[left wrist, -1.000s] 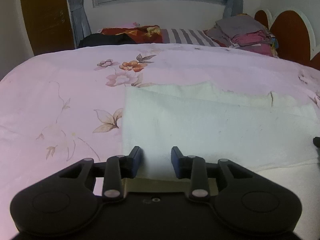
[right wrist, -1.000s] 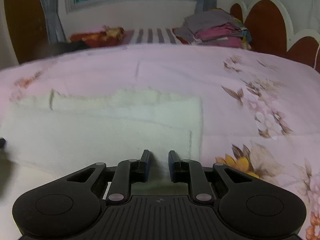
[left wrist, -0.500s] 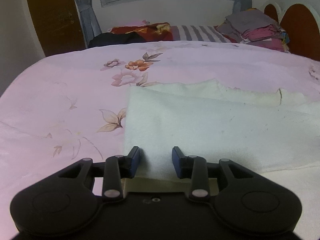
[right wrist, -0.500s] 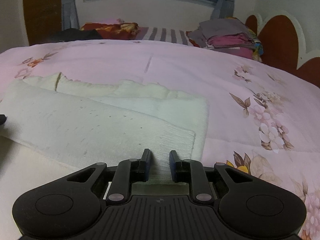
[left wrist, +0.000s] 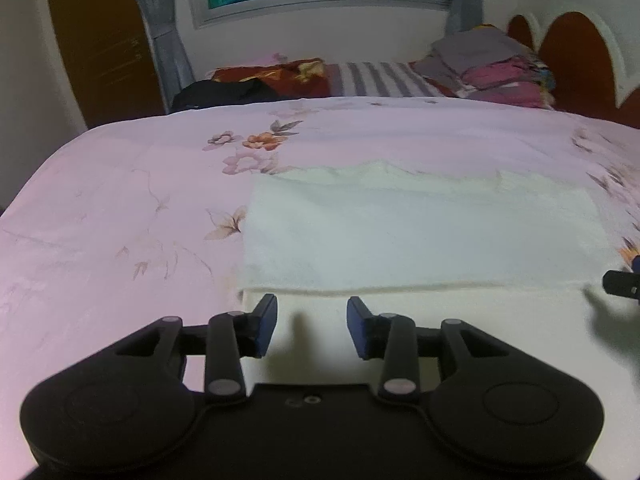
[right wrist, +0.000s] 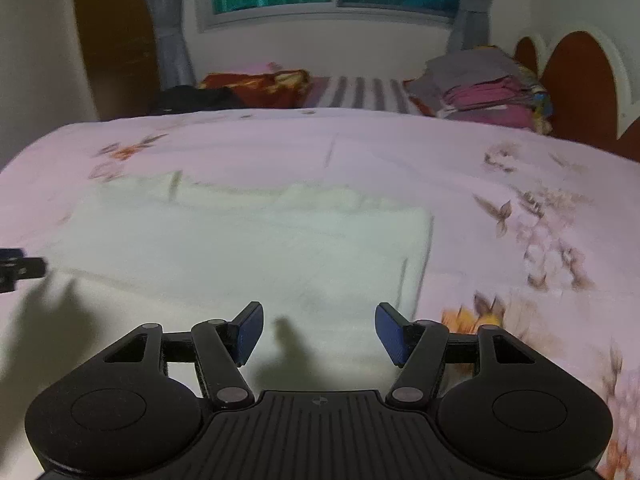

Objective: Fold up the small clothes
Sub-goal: 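Grasp the sweater hem with the left gripper while the right gripper grasps beside it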

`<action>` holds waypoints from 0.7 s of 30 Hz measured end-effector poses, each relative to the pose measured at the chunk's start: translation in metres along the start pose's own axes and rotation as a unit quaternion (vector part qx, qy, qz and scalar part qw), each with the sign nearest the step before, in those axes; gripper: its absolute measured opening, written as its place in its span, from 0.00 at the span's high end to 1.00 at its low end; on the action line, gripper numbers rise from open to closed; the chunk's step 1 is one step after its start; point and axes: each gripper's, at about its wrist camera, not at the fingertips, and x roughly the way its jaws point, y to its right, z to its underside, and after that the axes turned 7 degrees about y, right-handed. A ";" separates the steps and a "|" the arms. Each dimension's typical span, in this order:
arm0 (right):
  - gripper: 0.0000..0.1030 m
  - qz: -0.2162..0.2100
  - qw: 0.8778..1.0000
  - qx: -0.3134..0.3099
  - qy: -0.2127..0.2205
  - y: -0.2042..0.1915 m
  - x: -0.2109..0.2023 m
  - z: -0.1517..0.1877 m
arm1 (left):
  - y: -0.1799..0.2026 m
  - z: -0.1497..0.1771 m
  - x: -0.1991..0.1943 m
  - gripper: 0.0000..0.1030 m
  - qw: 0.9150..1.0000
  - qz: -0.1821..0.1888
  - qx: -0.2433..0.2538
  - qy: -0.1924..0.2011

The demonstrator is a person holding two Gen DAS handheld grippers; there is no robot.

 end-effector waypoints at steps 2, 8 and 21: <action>0.40 -0.008 1.000 0.005 -0.003 -0.005 -0.017 0.008 | 0.000 0.007 -0.015 0.62 1.000 0.012 0.003 0.000; 0.40 -0.009 1.000 0.020 0.000 -0.024 -0.073 0.039 | -0.004 0.035 -0.052 0.58 0.999 0.049 0.012 -0.005; 0.40 0.025 0.999 0.020 -0.004 -0.083 -0.188 0.108 | -0.048 0.106 -0.128 0.49 0.996 0.091 0.025 -0.011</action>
